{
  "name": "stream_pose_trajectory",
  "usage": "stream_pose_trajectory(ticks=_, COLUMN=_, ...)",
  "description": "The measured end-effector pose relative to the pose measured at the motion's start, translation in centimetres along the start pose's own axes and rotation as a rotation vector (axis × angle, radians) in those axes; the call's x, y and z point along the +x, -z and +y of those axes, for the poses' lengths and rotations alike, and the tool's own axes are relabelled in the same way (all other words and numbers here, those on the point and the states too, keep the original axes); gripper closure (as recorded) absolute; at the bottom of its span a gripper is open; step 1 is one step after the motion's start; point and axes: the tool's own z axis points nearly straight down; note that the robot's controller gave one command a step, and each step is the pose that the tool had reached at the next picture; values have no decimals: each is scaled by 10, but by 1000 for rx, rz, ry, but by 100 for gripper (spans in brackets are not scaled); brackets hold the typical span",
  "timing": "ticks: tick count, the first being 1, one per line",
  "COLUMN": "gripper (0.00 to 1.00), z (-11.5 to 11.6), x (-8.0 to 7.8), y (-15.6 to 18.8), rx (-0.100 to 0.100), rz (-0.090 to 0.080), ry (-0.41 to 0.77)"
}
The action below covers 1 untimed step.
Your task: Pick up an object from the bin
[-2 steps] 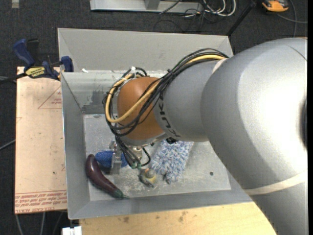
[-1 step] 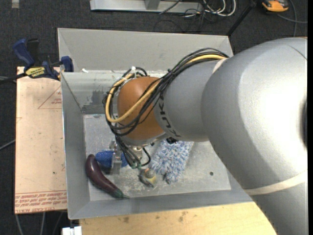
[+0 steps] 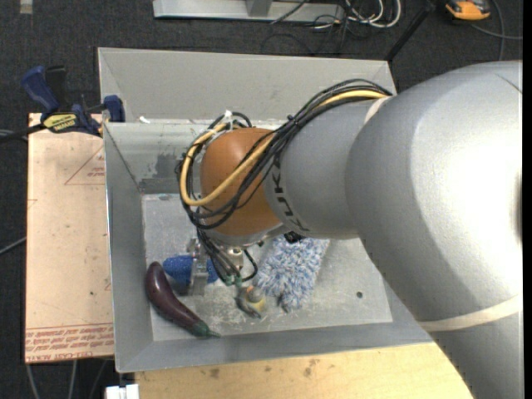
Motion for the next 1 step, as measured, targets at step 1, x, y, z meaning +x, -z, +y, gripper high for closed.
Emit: stream_pose_trajectory(ticks=1, gripper=100, z=0, x=-1, y=11, rx=-1, rz=-3, ry=-1)
